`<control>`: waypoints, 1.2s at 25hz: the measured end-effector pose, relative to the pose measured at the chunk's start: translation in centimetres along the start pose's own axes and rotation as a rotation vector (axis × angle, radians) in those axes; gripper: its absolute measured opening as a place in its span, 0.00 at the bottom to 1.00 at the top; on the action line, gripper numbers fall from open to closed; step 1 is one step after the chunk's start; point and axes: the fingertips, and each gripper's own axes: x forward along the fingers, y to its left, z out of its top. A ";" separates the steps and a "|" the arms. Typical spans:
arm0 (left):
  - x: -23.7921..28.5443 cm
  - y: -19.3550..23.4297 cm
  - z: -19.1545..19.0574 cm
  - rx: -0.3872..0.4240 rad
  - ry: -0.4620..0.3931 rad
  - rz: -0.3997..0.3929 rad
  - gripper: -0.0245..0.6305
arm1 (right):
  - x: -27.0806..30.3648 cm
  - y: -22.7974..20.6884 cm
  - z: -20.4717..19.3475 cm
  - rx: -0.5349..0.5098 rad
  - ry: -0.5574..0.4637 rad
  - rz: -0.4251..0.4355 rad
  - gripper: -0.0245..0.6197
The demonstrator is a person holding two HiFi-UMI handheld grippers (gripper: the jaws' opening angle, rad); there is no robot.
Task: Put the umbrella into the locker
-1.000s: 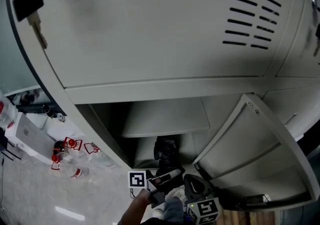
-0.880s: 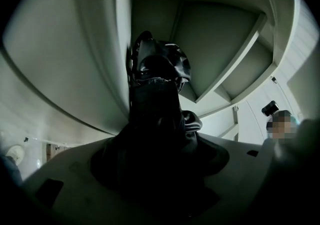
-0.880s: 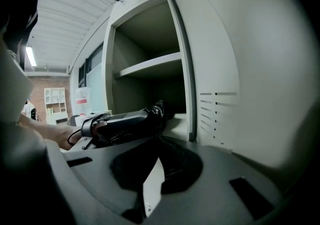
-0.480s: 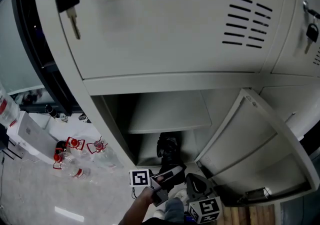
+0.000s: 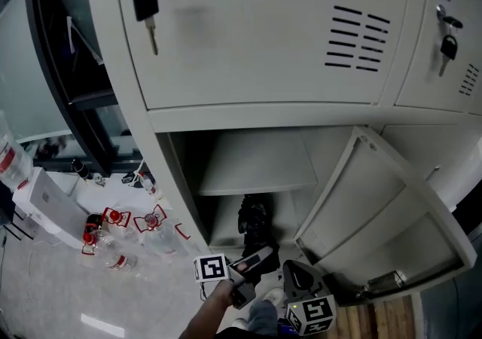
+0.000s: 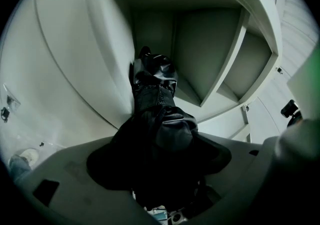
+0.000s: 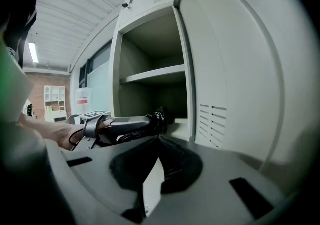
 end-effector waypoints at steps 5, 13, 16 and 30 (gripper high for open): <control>-1.2 -0.2 -0.4 -0.010 -0.021 0.002 0.54 | -0.6 0.4 0.0 -0.002 -0.005 0.002 0.04; -3.2 -0.6 -1.3 0.048 -0.012 0.039 0.54 | -0.9 1.5 0.1 -0.010 -0.018 0.018 0.04; -4.0 -0.7 -1.4 0.052 -0.025 0.045 0.54 | -1.1 1.9 0.1 -0.012 -0.019 0.024 0.04; -7.7 -0.6 -2.1 0.193 0.002 0.154 0.40 | -1.6 2.4 0.4 -0.022 -0.042 0.007 0.04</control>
